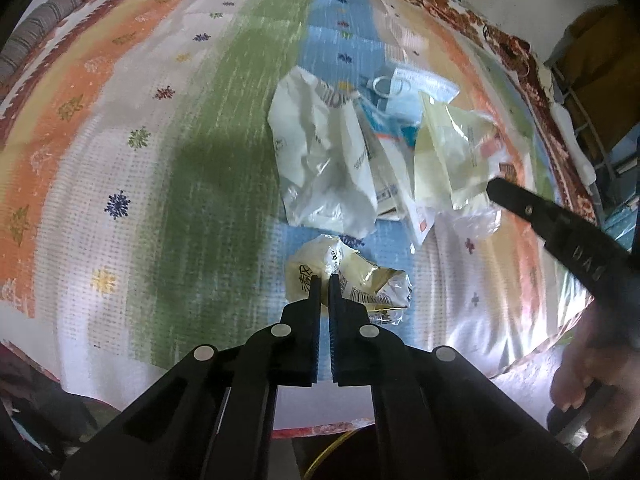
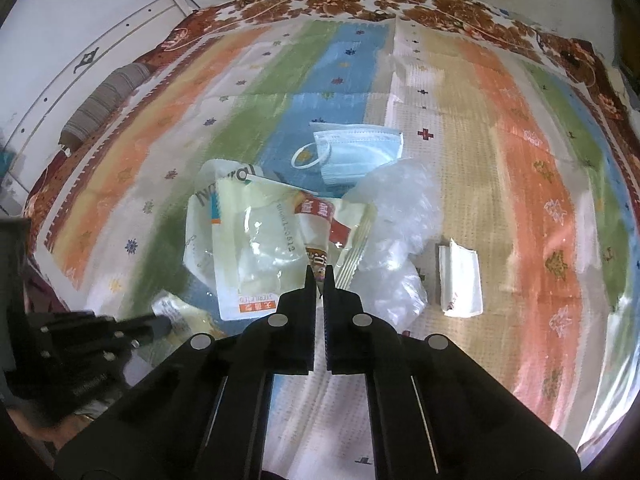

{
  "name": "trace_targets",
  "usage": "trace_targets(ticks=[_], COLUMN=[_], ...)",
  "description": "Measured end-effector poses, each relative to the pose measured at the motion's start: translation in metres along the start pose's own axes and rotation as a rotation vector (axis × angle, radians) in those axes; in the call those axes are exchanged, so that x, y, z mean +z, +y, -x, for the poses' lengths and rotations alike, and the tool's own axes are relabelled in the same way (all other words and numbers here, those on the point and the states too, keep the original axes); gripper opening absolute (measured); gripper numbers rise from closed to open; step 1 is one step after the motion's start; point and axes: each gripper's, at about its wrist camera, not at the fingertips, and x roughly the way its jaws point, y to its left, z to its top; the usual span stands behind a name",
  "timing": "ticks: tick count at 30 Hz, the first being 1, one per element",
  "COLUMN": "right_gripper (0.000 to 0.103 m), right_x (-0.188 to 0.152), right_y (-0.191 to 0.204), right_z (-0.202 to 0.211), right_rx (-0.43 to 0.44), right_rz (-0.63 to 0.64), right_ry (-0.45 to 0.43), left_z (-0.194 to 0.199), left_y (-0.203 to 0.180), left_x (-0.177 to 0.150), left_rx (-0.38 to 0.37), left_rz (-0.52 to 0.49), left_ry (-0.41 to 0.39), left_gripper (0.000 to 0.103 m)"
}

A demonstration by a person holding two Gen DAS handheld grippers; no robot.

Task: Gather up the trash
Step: 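Grasp the yellow crumpled wrapper with the left tool while the right tool grasps the cream snack packet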

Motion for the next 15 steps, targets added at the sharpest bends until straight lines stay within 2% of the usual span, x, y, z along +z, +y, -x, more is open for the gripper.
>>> trace_targets(ticks=[4, 15], right_gripper=[0.001, 0.001], right_x=[-0.001, -0.012], right_y=[-0.004, -0.002], right_z=[0.007, 0.044], right_rx=[0.009, 0.018], right_rz=[-0.016, 0.011], right_ry=[-0.011, -0.068], left_z=[0.009, 0.056], left_y=[-0.001, -0.005], left_x=[0.003, 0.0], left_rx=[-0.001, -0.076], left_rz=[0.016, 0.04], left_ry=[-0.02, -0.103], left_gripper=[0.003, 0.002])
